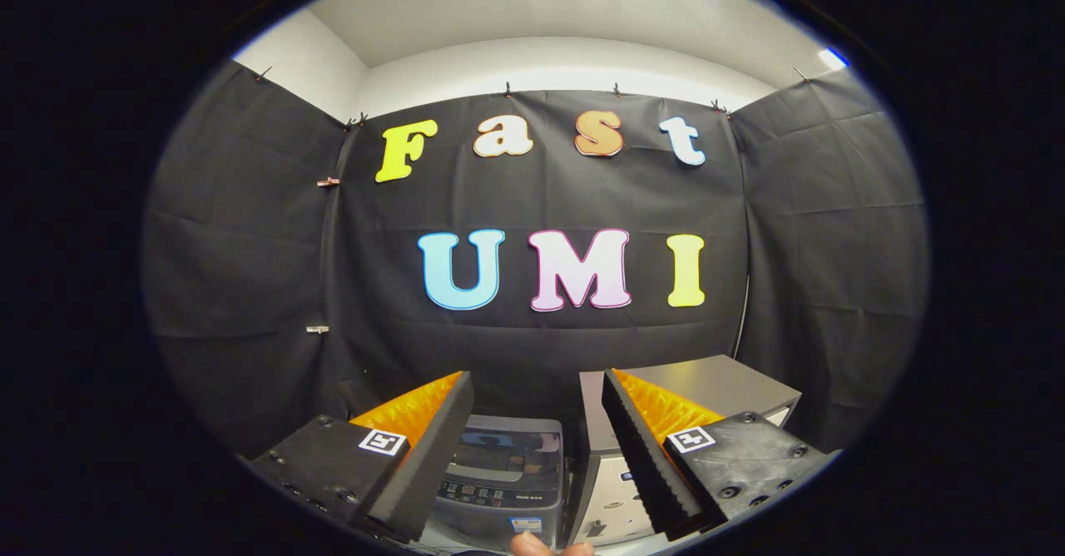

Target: Put the clothes into the washing machine and then close the washing machine lid.

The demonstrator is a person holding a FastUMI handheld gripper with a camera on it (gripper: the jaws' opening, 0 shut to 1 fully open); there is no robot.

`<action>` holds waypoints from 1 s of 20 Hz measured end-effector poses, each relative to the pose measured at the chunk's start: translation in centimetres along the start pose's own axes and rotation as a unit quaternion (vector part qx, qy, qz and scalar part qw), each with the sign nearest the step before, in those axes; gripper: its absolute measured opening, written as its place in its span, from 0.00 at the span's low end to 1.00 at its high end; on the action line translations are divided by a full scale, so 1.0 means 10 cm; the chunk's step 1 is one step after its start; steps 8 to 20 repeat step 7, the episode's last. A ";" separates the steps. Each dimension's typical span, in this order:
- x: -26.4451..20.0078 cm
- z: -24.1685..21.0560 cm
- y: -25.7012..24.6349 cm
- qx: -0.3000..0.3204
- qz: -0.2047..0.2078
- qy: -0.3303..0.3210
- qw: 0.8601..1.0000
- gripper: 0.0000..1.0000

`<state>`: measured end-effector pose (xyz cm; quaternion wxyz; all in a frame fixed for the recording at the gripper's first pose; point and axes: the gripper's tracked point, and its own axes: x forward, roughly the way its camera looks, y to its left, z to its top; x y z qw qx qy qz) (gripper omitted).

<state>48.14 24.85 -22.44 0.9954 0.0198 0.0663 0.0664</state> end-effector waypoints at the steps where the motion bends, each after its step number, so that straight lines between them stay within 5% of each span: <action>1: 0.00 0.00 0.00 -0.001 -0.001 0.002 1.000 0.98; 20: -0.02 0.00 -0.06 -0.007 -0.012 0.003 1.000 0.98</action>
